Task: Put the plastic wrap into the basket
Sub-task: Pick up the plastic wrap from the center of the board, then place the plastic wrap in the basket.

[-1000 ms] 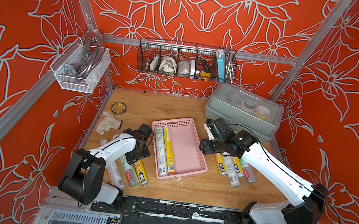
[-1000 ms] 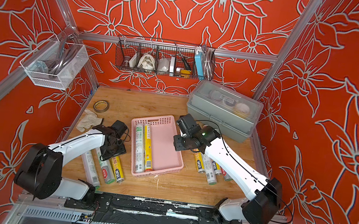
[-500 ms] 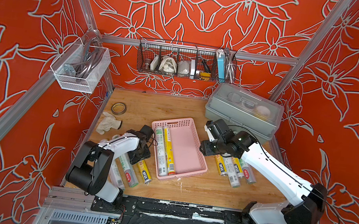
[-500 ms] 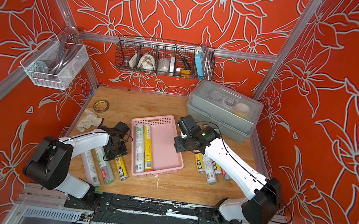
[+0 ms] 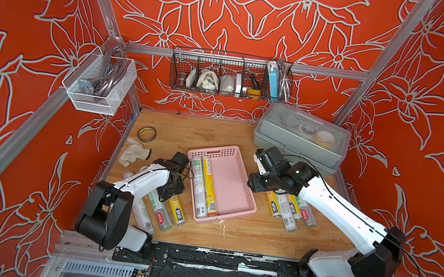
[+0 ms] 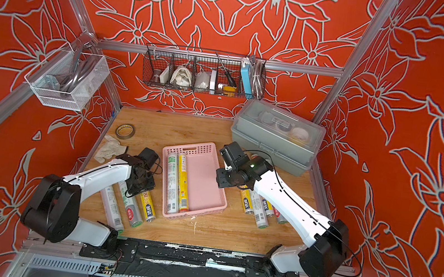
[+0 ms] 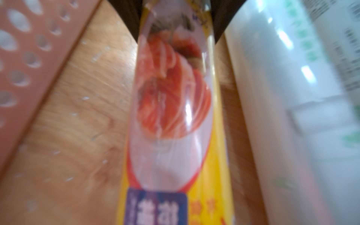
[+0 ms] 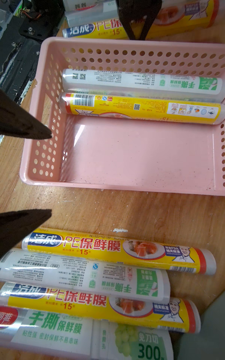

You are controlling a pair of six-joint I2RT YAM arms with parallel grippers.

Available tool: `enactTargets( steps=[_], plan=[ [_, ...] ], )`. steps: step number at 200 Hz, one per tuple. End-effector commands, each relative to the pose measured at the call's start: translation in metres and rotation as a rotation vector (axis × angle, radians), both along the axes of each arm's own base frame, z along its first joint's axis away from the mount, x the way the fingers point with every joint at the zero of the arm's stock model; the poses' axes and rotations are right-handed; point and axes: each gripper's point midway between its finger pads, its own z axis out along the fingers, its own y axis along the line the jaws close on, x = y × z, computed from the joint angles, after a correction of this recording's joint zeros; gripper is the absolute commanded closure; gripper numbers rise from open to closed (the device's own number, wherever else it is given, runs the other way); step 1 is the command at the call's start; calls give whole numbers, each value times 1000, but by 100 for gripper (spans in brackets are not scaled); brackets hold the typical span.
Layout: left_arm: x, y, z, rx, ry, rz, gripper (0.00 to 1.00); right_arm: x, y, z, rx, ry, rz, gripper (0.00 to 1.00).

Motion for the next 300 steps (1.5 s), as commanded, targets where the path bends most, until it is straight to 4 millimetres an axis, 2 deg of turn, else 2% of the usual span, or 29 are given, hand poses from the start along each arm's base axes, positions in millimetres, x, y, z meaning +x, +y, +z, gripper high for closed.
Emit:
enactTargets(
  steps=[1,26,60,93,114,145,181,223,258,300],
  plan=[
    [1,11,38,53,-53,-14,68,-4,-11,1,-15,-4,-5,42],
    [6,11,76,62,-115,-30,69,-3,-16,-2,-19,-5,-16,42],
    [18,-6,118,59,-187,-86,69,0,-25,-5,-24,-6,-35,42],
    [39,-45,152,24,-262,-164,69,2,-36,-6,-26,-8,-62,42],
    [52,-72,161,27,-272,-214,68,3,-43,-6,-24,-9,-79,42],
    [68,-111,155,2,-249,-268,68,3,-52,-9,-31,-2,-93,42],
    [81,-152,120,-103,-172,-324,70,-1,-55,-7,-20,2,-98,42],
    [87,-170,85,-148,-104,-314,71,-1,-60,-7,-22,-6,-117,42],
    [90,-177,71,-149,-89,-285,71,-1,-63,-9,-26,1,-120,43],
    [81,-187,52,-150,-55,-280,71,-1,-66,-11,-29,3,-124,43]
  ],
)
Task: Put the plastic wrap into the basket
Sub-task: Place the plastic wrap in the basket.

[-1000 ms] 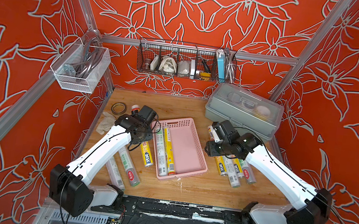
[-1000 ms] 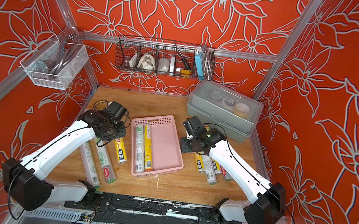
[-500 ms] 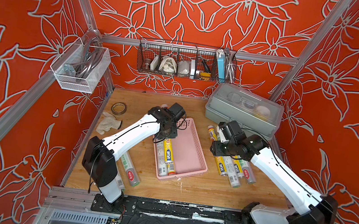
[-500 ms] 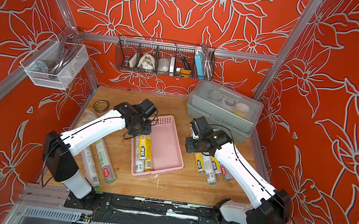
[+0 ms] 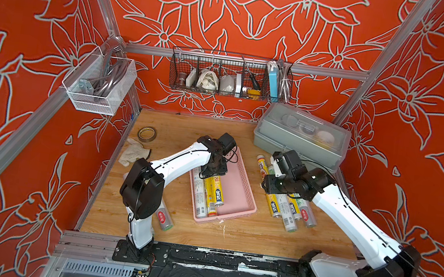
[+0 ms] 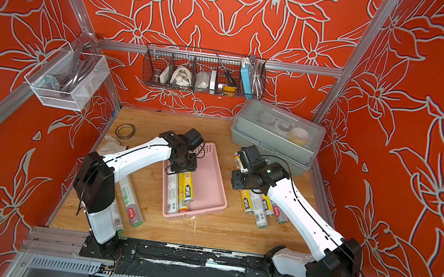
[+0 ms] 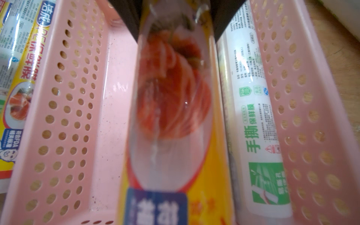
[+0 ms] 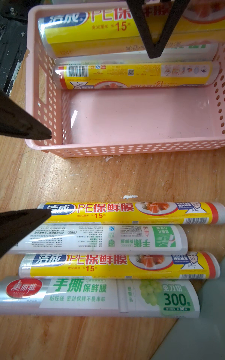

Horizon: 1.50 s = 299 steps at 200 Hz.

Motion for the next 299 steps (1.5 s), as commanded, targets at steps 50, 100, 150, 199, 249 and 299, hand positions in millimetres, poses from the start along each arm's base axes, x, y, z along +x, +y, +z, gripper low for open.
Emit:
enactTargets(
  steps=[50,100,150,199,249,299],
  plan=[
    [-15,-9,-28,10,52,8,71,-5,-8,-3,-12,9,4,43],
    [-12,-11,-43,27,82,2,70,-5,-10,-4,-12,14,2,43],
    [-10,-7,-55,71,88,11,65,-4,-10,-4,-11,15,7,43],
    [-6,-4,-63,104,94,10,58,-4,-11,-2,-8,14,3,43],
    [3,-7,-73,141,106,-7,57,-4,-13,-3,-11,16,-4,42],
    [2,-2,-79,172,112,-3,51,-4,-15,-3,-10,15,-11,43]
  ],
)
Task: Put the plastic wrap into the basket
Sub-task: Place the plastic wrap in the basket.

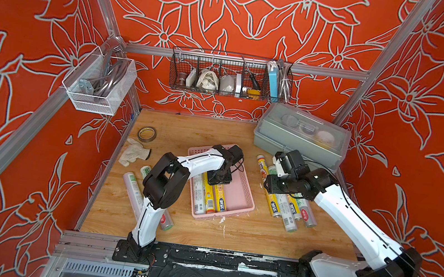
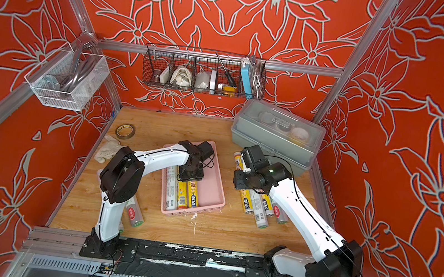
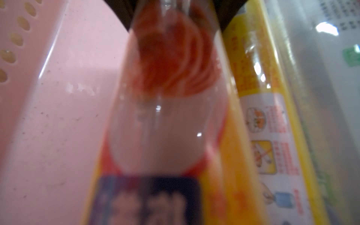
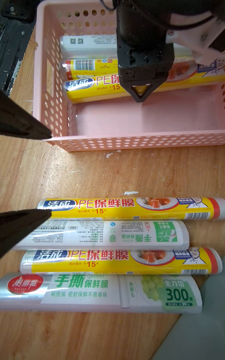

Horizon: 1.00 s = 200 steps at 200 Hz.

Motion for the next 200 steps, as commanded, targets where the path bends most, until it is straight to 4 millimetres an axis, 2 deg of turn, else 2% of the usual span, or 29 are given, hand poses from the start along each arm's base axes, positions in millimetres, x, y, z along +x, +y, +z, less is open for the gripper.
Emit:
enactTargets(
  steps=[1,61,80,99,116,200],
  plan=[
    [-1,11,-3,56,6,-5,51,-6,-8,-4,-16,14,-5,42],
    [-7,13,25,91,-38,-34,43,-6,-9,-5,-16,21,-11,42],
    [-8,12,30,76,-54,-35,50,-6,-9,-5,-16,20,-11,43],
    [-7,12,31,76,-56,-40,62,-7,-9,-6,-15,23,-12,42],
    [-7,9,34,67,-51,-43,69,-7,-9,-6,-15,23,-12,43],
    [-23,-1,50,-15,10,-44,65,-8,-8,-6,-9,26,-13,43]
  ],
)
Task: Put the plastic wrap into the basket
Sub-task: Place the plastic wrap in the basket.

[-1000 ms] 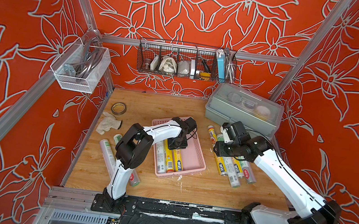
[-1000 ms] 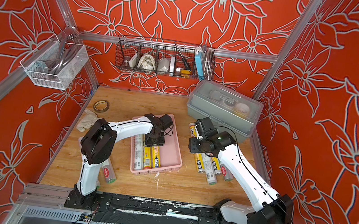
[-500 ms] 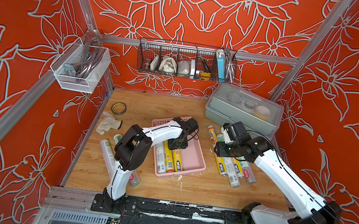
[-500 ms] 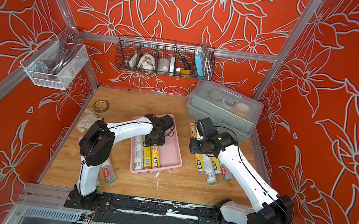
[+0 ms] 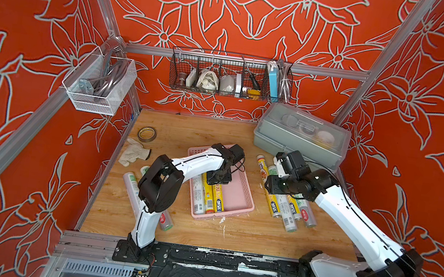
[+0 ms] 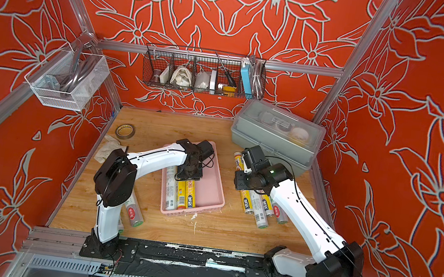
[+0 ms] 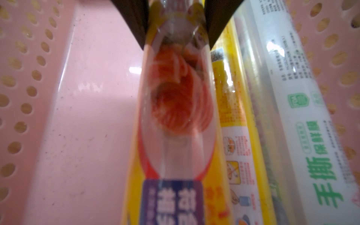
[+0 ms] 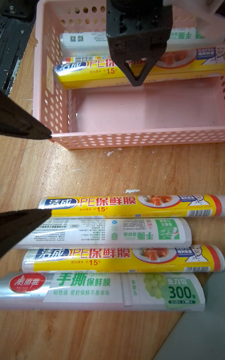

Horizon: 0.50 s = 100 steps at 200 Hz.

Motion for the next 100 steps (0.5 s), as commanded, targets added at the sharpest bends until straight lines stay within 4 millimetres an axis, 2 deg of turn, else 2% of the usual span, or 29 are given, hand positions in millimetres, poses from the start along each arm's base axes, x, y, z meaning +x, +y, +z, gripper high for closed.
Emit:
enactTargets(
  steps=[1,31,69,100],
  plan=[
    [-8,-2,22,-32,16,-5,65,-6,-6,-5,-8,23,-6,43],
    [-14,0,20,-36,34,0,65,-6,-5,-5,-8,23,-6,43],
    [-18,2,-1,-24,78,16,65,-7,-5,-6,-3,27,-5,43],
    [-15,5,-7,4,76,21,55,-7,-5,-5,-3,22,-4,43]
  ],
)
